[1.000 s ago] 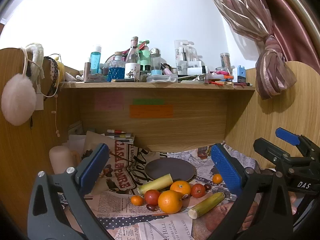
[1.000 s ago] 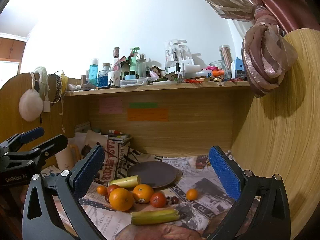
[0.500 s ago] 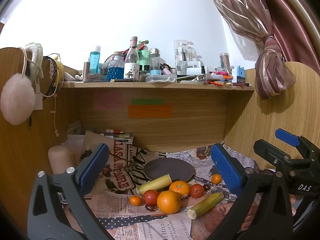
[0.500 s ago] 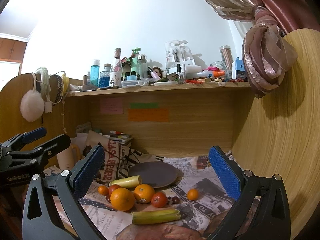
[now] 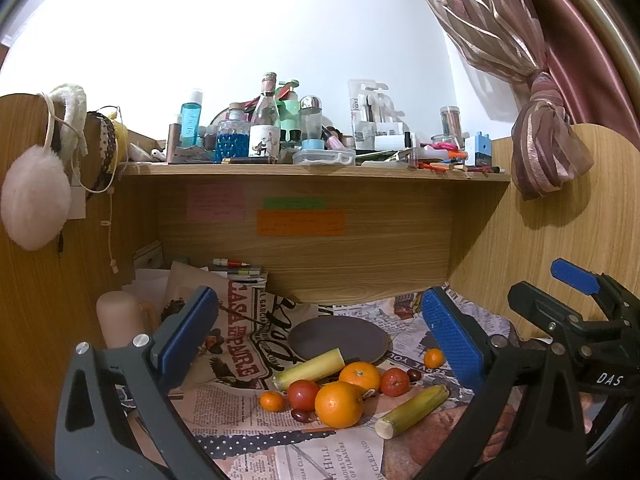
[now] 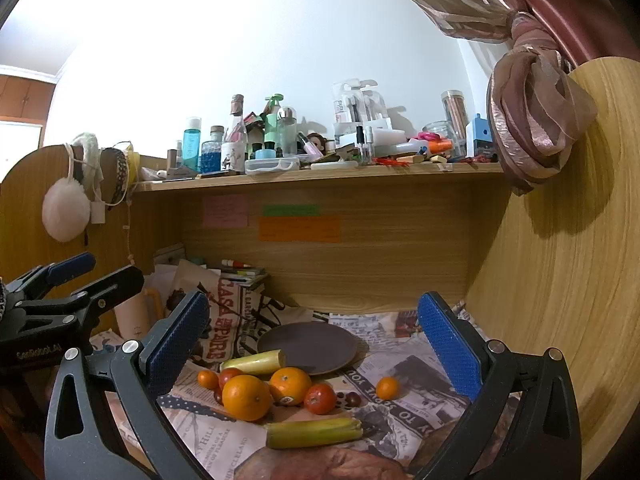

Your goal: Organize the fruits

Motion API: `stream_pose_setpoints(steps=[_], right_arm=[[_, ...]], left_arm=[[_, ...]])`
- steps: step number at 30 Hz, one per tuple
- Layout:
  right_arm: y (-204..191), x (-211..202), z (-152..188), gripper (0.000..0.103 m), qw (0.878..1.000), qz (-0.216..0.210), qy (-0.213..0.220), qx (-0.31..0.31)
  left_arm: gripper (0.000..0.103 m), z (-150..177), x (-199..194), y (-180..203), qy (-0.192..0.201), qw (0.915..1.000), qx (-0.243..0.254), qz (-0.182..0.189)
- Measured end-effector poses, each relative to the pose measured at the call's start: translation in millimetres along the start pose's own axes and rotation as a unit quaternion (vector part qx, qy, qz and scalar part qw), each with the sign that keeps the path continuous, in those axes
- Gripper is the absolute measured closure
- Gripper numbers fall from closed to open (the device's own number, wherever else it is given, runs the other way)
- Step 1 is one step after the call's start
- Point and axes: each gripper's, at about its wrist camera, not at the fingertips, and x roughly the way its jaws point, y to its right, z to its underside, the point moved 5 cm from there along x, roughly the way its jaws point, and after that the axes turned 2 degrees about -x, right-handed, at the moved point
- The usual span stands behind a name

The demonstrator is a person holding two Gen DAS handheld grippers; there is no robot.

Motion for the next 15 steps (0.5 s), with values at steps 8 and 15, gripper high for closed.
stream_pose_setpoints(steps=[8,15], right_arm=[[-1.9,-0.4,0.4,0.0,1.0,0.0,0.001,-0.002],[-3.0,-0.9,0.5,0.0,1.0,-0.001,0.001,-0.002]], left_arm=[[0.0,-1.5,1.3,-1.9,0.001,1.0,-0.003,-0.001],[0.0,-1.8,1.3,-1.9,0.001,1.0,-0.003,-0.001]])
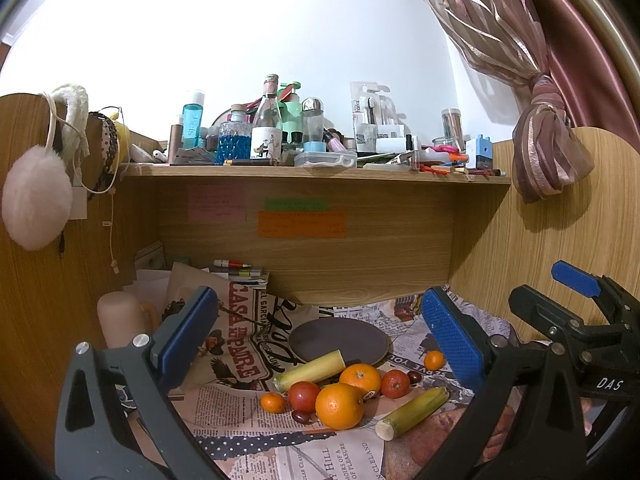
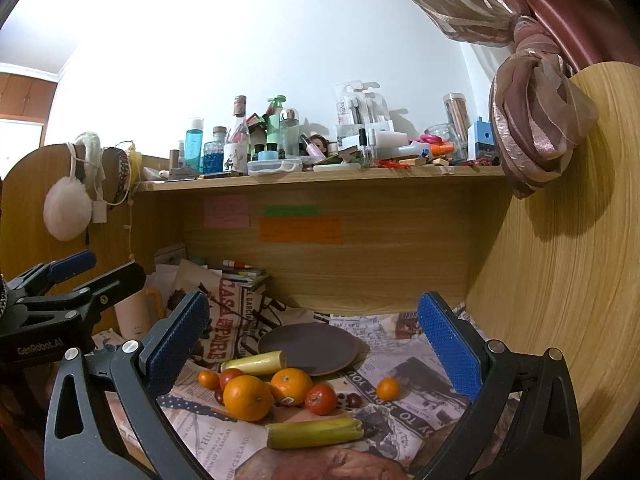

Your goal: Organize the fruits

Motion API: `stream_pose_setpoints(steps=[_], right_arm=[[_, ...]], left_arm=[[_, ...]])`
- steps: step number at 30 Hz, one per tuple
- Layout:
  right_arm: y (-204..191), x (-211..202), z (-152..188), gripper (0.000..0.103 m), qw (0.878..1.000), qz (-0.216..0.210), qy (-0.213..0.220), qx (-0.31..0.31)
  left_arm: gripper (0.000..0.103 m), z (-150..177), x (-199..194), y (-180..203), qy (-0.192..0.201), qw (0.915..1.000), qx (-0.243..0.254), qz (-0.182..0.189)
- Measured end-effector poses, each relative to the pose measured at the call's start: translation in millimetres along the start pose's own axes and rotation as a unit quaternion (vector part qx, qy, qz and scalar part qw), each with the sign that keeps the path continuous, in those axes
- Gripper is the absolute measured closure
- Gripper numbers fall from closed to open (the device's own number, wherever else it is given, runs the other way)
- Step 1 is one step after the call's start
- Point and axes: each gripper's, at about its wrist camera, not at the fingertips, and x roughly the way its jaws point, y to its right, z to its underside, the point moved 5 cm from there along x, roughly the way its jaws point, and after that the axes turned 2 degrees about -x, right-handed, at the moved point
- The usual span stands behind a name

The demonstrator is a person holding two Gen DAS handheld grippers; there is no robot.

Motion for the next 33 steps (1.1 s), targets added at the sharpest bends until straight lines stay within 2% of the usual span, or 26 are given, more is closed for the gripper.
stream_pose_setpoints(steps=[22,26,33], right_arm=[[0,3,4,0.0,1.0,-0.003,-0.007,-0.002],[0,15,14,0.0,1.0,-0.011,-0.026,-0.006],[2,53,58,0.0,0.994,-0.02,-0.109,-0.011]], left_arm=[[0.0,2,4,-1,-0.007,1.0,-0.002,-0.001],[0.0,11,14,-5,-0.024,0.9997,-0.004,-0.002],[0.0,46,44,-20,-0.086,0.9962,-0.013,-0.012]])
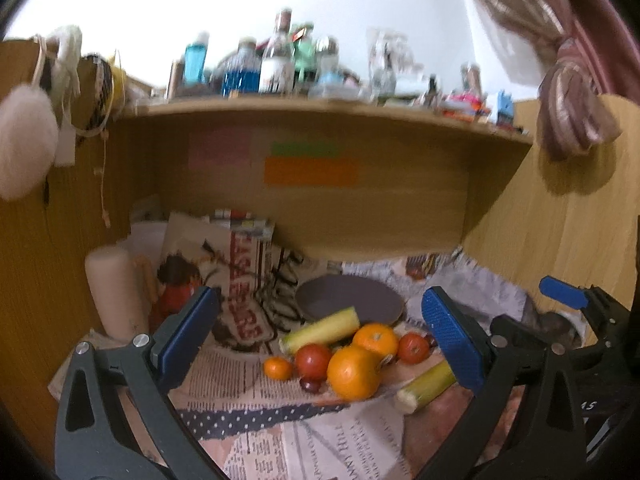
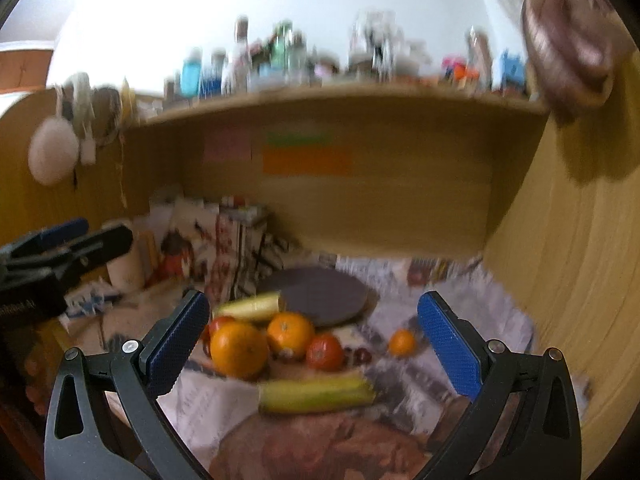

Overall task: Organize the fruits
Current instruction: 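Grasp the large orange with the left tool while the right tool grasps a yellow corn cob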

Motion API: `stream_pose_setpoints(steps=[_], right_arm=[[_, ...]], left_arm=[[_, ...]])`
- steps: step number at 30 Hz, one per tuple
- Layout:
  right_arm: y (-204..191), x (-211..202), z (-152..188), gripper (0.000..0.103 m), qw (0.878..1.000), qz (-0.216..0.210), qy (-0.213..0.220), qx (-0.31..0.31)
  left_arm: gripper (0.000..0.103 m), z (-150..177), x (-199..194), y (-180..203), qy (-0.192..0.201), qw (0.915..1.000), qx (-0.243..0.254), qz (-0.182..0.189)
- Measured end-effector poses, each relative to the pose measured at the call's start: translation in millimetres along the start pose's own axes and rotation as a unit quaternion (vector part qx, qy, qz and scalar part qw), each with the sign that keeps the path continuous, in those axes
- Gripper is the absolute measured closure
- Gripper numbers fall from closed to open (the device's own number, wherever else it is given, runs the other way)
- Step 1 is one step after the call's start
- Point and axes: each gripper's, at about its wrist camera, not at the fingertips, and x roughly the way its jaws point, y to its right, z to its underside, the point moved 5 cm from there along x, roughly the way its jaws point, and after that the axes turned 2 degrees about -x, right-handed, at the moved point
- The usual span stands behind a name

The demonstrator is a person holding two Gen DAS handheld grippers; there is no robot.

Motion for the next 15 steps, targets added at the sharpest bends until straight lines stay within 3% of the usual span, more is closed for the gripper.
stream_pose_setpoints(steps=[8,15], right_arm=[[1,52,48,0.0,0.993,-0.017,-0.113,0.0],[-3,80,71,0.0,0.985,-0.022,-0.169,0.002]], left_arm=[[0.002,43,40,-16,-0.074,0.9972,-0.009,-0.005],[0.008,74,68,-22,-0.134,0.9908,-0.016,0.003]])
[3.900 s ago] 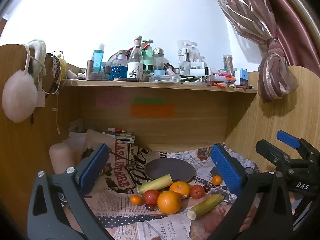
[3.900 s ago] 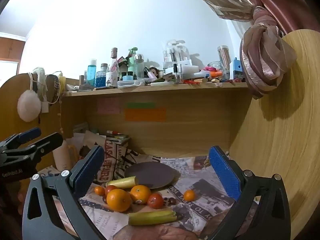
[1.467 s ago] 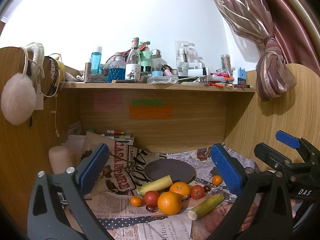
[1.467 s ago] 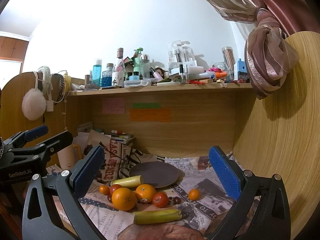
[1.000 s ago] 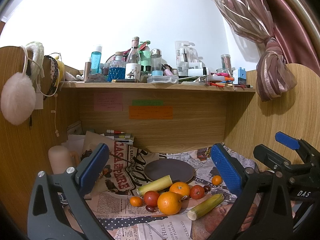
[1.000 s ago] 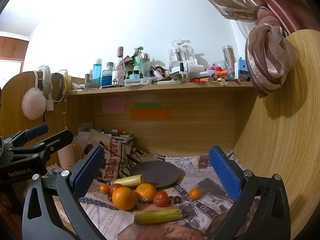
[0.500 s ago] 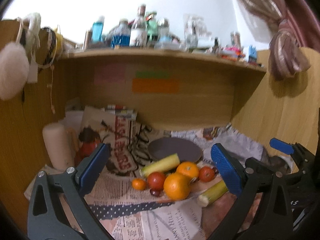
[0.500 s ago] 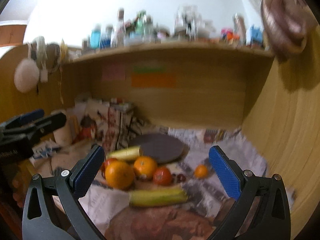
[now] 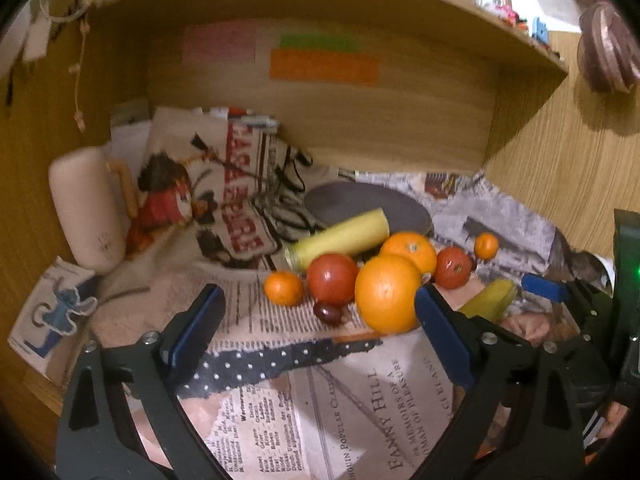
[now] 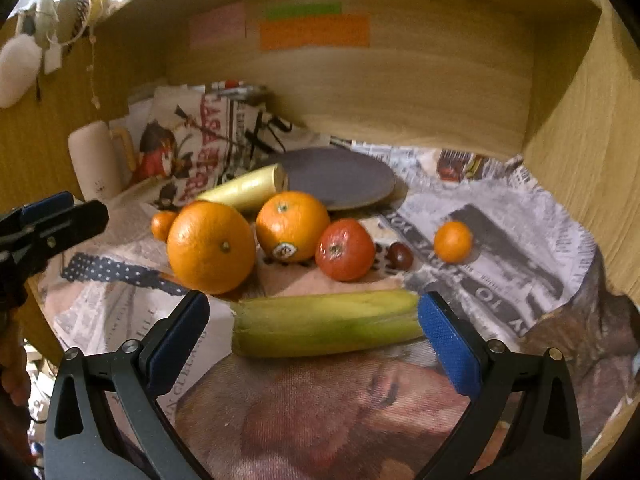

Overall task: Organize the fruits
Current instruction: 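Grasp the large orange with the left tool while the right tool grasps a yellow corn cob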

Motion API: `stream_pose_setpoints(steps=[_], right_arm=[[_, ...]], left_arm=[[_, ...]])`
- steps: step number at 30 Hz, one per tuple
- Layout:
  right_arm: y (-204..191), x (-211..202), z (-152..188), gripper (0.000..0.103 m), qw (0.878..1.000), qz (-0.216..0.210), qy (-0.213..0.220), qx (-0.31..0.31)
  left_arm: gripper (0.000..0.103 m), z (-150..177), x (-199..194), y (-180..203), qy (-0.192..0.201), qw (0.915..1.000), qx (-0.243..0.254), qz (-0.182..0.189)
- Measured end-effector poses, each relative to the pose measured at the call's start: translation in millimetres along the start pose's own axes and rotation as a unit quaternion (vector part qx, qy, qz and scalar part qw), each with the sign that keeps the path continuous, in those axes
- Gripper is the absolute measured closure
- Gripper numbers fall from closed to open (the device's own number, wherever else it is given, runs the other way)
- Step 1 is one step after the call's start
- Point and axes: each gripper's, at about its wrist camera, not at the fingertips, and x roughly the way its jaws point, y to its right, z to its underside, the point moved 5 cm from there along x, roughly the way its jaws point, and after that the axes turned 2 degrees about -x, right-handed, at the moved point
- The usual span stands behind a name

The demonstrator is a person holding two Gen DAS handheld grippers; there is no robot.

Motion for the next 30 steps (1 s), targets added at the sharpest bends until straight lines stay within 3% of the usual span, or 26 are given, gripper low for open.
stream_pose_setpoints(steps=[8,16,25,28,30], right_arm=[[5,10,6,0.0,1.0,0.01,-0.012,-0.004],[28,5,14,0.0,0.999,-0.012,-0.03,0.016],[70,-6,22,0.0,0.998,0.036,-0.048,0.005],[83,-15,20,0.0,0.994,0.1,-0.046,-0.014],[86,-21,17,0.0,0.995,0.089,-0.037,-0.006]], left_arm=[[0.018,7,25,14,-0.039,0.9986,0.012,0.033],[0.018,7,49,34,-0.057,0.9972,0.023,0.043],[0.018,5,73,49,-0.072,0.9962,0.025,0.043],[0.018,6,78,54,-0.074,0.996,0.027,0.043],[0.018,5,81,57,-0.073,0.9963,0.032,0.034]])
